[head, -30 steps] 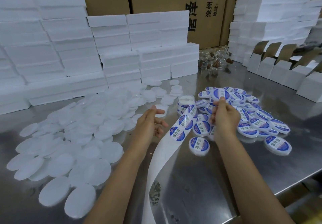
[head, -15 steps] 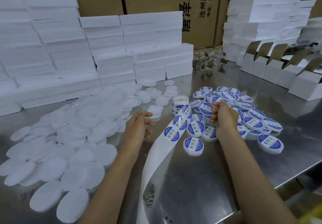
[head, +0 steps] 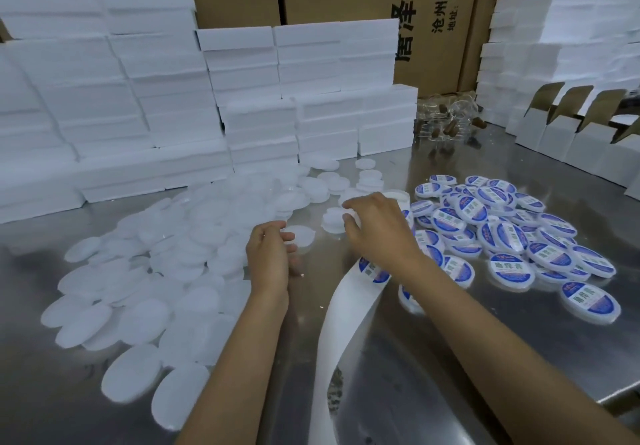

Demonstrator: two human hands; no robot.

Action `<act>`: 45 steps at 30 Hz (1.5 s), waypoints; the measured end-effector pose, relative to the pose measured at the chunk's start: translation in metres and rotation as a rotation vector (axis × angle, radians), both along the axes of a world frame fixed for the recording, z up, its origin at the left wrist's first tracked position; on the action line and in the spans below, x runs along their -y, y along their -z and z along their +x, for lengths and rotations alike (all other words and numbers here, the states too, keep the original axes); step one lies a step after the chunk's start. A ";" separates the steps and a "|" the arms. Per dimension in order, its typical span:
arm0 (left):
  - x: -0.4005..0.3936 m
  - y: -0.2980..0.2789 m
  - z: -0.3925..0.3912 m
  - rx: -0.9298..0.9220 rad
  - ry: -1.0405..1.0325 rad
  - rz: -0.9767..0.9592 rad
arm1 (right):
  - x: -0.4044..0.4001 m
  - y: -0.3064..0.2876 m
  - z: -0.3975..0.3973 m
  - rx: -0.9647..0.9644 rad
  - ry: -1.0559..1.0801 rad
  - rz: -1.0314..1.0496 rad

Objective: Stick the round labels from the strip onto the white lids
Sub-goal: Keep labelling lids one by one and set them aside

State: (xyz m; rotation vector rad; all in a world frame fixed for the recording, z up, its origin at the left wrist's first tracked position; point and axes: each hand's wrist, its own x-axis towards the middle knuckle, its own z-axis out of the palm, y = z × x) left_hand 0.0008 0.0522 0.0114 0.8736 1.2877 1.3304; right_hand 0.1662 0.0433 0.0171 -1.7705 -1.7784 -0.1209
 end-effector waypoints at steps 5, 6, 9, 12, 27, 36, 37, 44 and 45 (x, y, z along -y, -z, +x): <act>-0.002 -0.002 -0.001 0.001 -0.007 -0.007 | -0.037 0.001 -0.009 0.278 0.057 -0.254; -0.002 -0.002 -0.001 0.009 -0.005 -0.011 | -0.040 0.004 -0.010 0.283 0.057 -0.257; -0.004 -0.001 -0.001 0.024 0.006 -0.008 | -0.040 0.013 -0.014 0.153 0.042 -0.213; -0.005 -0.002 -0.001 -0.003 0.009 -0.001 | -0.041 0.017 -0.016 -0.029 -0.020 -0.244; 0.003 -0.012 -0.008 0.260 0.257 0.081 | 0.005 0.005 -0.029 -0.515 -0.200 0.102; 0.013 -0.015 -0.001 0.292 0.418 0.153 | 0.039 0.008 -0.019 -0.520 -0.120 0.136; 0.013 -0.015 -0.002 0.285 0.411 0.150 | 0.043 0.009 -0.011 -0.501 -0.043 0.145; 0.011 -0.010 0.001 0.220 0.356 0.114 | 0.064 0.023 0.016 -0.151 0.221 -0.031; 0.011 -0.009 0.002 0.234 0.363 0.110 | 0.065 0.024 0.015 -0.143 0.205 -0.075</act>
